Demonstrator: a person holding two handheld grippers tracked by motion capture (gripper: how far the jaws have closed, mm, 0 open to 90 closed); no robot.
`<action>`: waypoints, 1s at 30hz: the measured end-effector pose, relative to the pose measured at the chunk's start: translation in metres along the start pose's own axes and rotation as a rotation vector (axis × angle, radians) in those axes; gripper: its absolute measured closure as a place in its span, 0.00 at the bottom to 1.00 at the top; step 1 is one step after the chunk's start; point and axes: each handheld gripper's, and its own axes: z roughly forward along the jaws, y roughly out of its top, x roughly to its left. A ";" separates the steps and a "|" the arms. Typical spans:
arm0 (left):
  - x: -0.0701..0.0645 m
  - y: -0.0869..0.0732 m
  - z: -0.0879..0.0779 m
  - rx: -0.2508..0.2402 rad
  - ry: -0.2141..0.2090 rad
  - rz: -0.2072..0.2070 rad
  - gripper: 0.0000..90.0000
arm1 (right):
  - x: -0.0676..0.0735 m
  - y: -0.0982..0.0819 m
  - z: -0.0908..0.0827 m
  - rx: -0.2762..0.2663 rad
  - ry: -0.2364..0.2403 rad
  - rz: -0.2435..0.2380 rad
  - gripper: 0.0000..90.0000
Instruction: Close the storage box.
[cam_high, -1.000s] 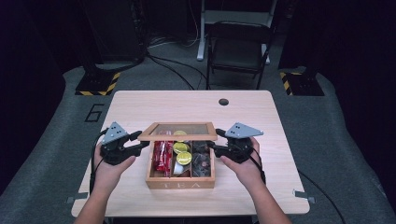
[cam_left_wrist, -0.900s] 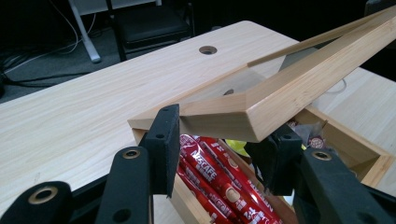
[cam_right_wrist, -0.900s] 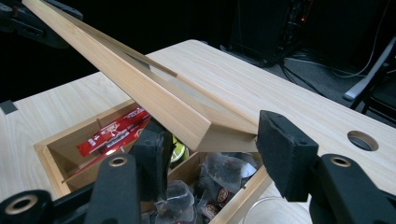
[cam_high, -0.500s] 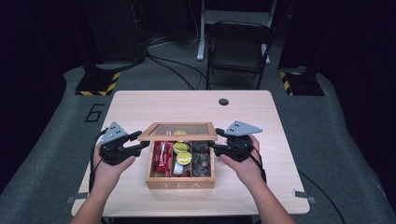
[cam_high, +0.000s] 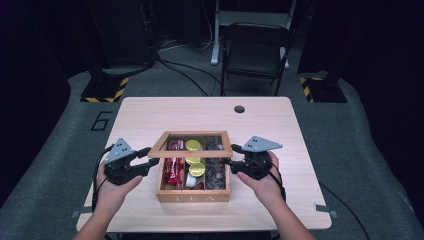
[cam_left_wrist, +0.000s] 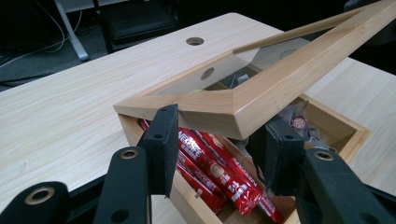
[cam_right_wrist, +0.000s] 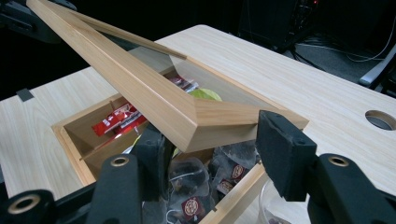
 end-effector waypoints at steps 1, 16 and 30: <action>-0.001 -0.001 0.000 -0.003 0.000 0.000 0.59 | 0.000 -0.001 0.000 0.003 0.004 -0.005 0.52; -0.008 -0.016 -0.002 0.005 -0.001 0.010 0.59 | 0.009 -0.014 -0.005 0.011 -0.003 -0.017 0.53; -0.014 -0.031 -0.002 0.011 -0.002 0.025 0.59 | 0.016 -0.030 -0.007 0.014 -0.003 -0.050 0.53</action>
